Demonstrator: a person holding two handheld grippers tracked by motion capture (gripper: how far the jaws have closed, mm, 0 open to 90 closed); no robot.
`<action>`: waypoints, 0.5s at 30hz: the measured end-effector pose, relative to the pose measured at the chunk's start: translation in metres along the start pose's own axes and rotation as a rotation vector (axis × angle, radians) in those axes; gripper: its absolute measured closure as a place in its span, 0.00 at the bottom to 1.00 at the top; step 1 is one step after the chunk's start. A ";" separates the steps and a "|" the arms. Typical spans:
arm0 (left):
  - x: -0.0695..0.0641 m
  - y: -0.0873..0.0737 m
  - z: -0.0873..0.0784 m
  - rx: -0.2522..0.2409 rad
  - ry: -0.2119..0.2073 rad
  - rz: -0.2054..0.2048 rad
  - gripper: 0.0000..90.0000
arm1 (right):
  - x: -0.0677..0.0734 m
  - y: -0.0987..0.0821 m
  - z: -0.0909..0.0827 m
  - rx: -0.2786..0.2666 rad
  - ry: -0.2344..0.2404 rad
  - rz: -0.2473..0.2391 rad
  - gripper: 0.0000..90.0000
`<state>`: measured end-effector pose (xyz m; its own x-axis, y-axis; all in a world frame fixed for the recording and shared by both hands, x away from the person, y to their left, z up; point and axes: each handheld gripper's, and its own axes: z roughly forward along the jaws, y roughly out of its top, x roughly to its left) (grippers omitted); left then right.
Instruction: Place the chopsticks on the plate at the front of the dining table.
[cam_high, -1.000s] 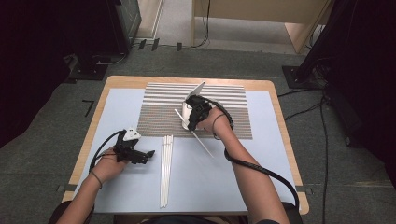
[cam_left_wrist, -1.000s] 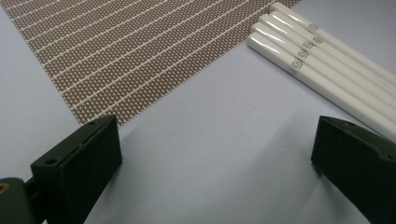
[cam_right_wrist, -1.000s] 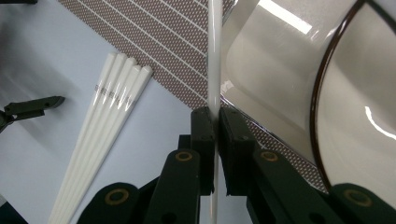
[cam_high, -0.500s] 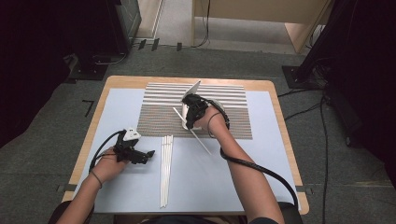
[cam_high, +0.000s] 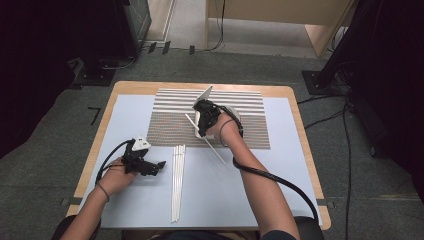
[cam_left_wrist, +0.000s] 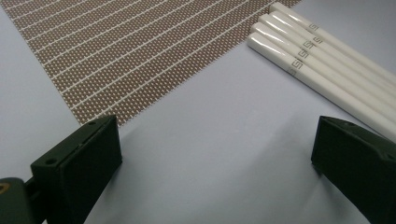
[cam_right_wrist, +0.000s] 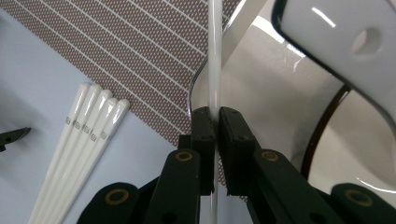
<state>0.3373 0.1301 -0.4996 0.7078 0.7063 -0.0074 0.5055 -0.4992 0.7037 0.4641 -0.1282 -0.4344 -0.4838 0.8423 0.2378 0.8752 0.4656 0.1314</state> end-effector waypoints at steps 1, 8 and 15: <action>0.000 0.000 0.000 0.000 0.000 0.001 0.01 | 0.000 0.000 0.000 0.000 0.000 0.001 0.95; 0.000 0.000 0.000 0.000 0.000 0.001 0.01 | 0.002 0.002 0.002 -0.009 -0.017 0.004 0.95; 0.000 0.000 0.000 0.001 0.000 0.001 0.01 | 0.005 0.004 0.004 -0.010 -0.028 -0.002 0.94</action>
<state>0.3374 0.1301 -0.4995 0.7083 0.7059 -0.0064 0.5050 -0.5004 0.7033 0.4648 -0.1212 -0.4371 -0.4849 0.8489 0.2103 0.8743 0.4643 0.1418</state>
